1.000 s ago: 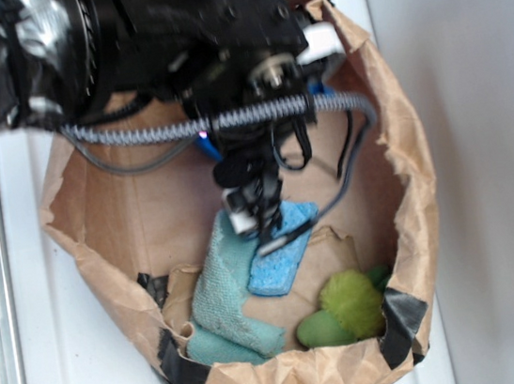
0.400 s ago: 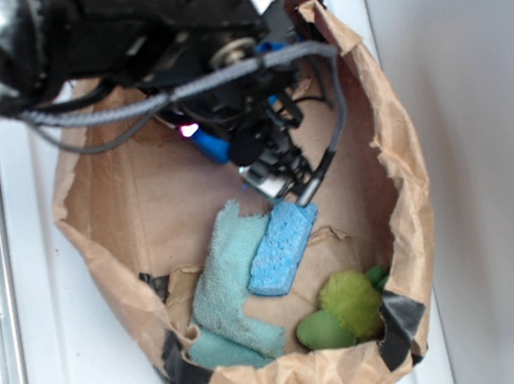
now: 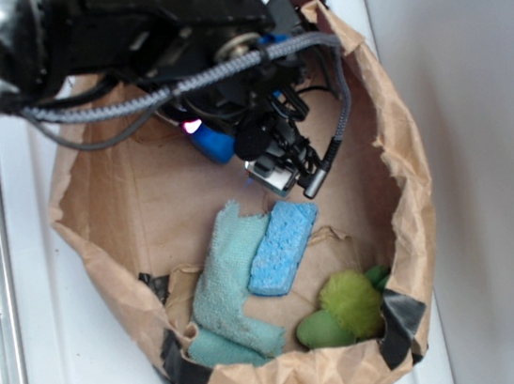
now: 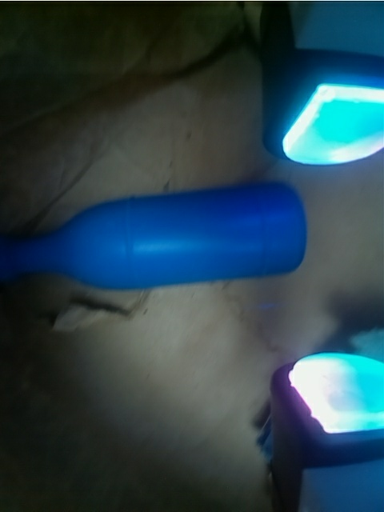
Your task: Grab the blue bottle.
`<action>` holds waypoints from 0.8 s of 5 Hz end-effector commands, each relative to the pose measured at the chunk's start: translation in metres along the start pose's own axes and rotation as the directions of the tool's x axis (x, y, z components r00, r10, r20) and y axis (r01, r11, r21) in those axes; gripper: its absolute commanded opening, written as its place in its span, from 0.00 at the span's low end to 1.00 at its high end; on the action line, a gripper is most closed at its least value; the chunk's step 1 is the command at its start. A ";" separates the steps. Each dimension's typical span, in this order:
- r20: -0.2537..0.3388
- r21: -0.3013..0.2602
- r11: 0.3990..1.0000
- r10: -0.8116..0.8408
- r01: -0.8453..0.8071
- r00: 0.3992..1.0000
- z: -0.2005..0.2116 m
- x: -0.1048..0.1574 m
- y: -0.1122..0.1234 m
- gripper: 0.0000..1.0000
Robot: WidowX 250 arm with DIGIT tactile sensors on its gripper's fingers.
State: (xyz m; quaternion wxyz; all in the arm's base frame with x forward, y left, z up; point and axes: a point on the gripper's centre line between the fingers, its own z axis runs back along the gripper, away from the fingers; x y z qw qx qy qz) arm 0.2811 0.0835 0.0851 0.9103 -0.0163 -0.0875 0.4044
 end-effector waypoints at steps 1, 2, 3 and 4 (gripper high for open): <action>0.039 -0.019 1.000 0.009 -0.008 0.999 0.012 0.010 -0.001 1.00; 0.039 -0.019 1.000 0.009 -0.008 0.999 0.012 0.010 -0.001 1.00; 0.108 -0.013 1.000 0.016 -0.014 0.994 -0.013 0.033 -0.031 1.00; 0.172 0.014 0.999 0.043 -0.046 0.984 -0.033 0.054 -0.051 1.00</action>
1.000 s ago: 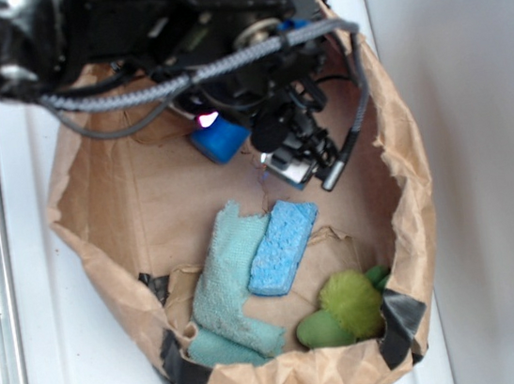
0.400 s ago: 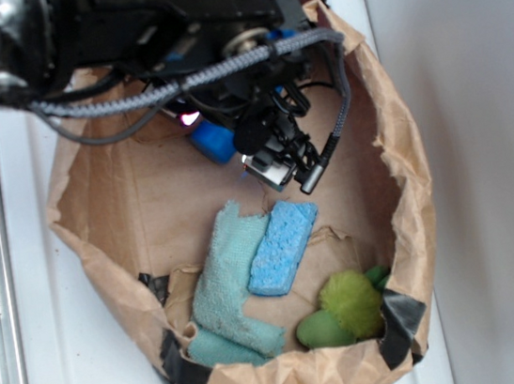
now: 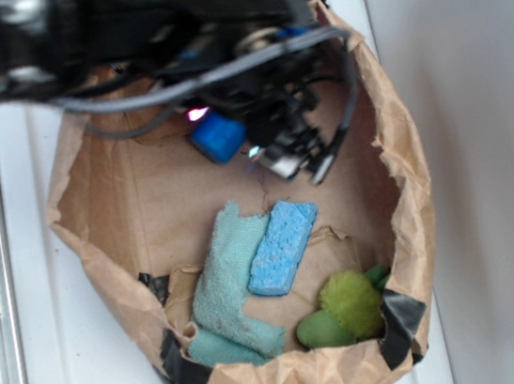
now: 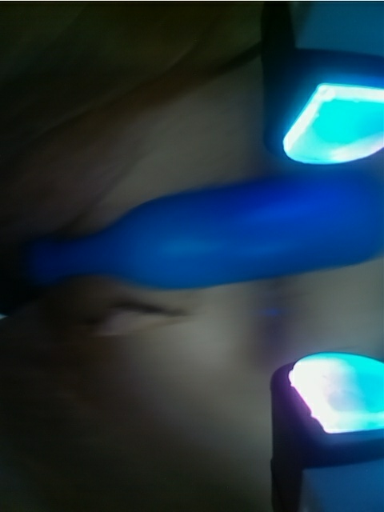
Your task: Grab the blue bottle.
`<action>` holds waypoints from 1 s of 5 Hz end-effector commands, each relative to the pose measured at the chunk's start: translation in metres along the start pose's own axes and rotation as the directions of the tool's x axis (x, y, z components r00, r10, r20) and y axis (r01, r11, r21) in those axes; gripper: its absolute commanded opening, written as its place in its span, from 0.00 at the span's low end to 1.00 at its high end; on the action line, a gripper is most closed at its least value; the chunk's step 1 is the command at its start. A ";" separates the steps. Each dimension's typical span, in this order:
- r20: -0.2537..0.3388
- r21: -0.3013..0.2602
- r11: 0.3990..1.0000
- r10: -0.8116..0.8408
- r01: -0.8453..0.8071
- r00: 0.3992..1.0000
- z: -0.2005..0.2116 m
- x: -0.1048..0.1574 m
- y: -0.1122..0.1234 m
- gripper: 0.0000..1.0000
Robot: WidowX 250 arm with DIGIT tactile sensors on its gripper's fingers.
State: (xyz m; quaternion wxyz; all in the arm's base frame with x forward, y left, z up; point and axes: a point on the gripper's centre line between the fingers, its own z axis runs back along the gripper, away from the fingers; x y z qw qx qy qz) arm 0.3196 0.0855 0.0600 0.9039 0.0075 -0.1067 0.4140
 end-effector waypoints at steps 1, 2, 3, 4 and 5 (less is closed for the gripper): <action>0.146 0.026 1.000 0.003 -0.007 0.989 -0.017 0.036 -0.038 1.00; 0.191 -0.019 0.999 -0.037 0.042 0.981 -0.009 0.030 -0.039 1.00; 0.214 -0.054 0.996 -0.051 0.064 0.975 0.001 0.026 -0.035 0.00; 0.195 -0.091 0.991 -0.079 0.098 0.978 0.014 0.018 -0.023 0.00; 0.129 -0.139 0.972 -0.173 0.191 0.976 0.047 0.008 -0.013 0.00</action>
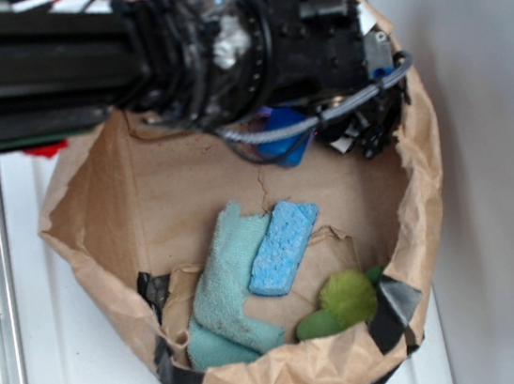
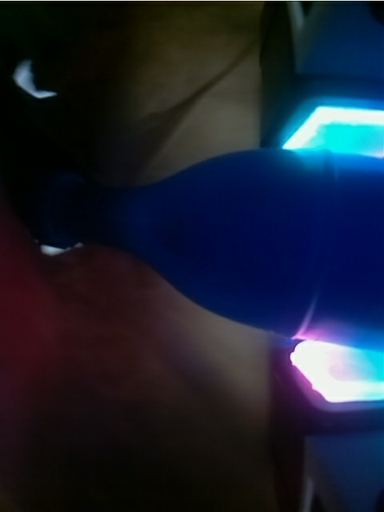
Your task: Grab the blue bottle.
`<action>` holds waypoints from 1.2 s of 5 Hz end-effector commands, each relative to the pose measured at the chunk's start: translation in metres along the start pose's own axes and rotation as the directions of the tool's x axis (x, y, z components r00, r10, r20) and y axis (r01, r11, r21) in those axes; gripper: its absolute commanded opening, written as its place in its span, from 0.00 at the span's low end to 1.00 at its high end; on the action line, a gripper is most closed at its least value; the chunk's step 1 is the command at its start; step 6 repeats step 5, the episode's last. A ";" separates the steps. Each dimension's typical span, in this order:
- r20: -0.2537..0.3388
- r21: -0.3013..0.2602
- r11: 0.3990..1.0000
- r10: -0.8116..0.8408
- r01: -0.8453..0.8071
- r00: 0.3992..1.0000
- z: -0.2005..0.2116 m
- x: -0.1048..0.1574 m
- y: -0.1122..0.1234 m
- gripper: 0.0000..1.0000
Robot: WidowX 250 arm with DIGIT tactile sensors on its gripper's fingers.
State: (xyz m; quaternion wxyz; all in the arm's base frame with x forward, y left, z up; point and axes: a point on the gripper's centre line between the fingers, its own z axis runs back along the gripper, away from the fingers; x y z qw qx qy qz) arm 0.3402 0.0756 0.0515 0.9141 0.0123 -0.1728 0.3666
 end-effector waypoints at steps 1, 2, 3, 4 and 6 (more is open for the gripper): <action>-0.049 -0.179 0.972 -0.161 0.150 0.986 0.096 0.002 0.012 0.00; -0.057 -0.220 0.947 -0.252 0.234 0.966 0.135 -0.012 0.014 0.00; -0.085 -0.278 0.910 -0.341 0.306 0.936 0.161 -0.019 0.017 0.00; -0.056 -0.269 0.860 -0.464 0.434 0.884 0.185 -0.024 0.012 0.00; 0.007 -0.170 0.839 -0.524 0.518 0.852 0.196 -0.034 0.009 0.00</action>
